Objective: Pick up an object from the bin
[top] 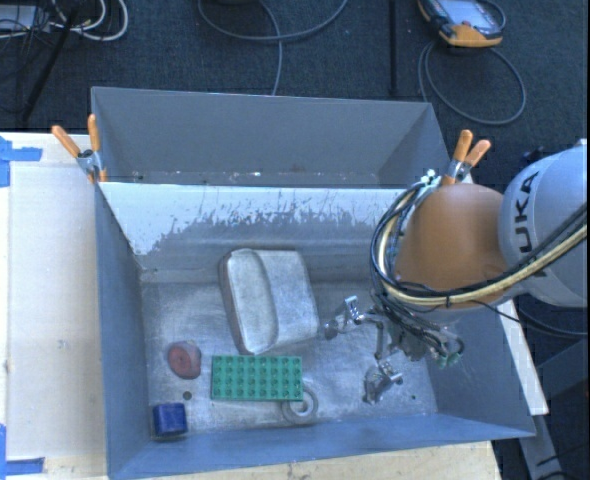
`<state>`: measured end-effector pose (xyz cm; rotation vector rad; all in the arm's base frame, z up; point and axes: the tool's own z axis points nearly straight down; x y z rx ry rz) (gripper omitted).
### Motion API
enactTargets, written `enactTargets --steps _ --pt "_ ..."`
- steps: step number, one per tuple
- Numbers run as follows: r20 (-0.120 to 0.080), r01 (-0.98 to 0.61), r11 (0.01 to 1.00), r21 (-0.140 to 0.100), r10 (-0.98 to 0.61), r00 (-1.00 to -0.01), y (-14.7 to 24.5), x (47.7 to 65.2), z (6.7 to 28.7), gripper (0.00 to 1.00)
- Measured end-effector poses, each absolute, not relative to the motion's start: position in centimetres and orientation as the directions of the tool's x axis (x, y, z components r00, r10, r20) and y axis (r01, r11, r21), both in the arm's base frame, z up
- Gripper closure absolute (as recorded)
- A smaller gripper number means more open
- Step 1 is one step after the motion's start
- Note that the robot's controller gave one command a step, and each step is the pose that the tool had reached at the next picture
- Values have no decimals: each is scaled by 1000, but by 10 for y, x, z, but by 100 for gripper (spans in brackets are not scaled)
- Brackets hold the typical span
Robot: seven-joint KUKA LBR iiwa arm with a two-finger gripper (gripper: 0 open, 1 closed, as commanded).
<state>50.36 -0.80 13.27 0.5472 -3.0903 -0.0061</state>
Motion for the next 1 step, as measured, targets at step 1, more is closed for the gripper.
enactTargets --steps 1 --pt "4 -217 976 -1 -217 -976 49 498 70 0"
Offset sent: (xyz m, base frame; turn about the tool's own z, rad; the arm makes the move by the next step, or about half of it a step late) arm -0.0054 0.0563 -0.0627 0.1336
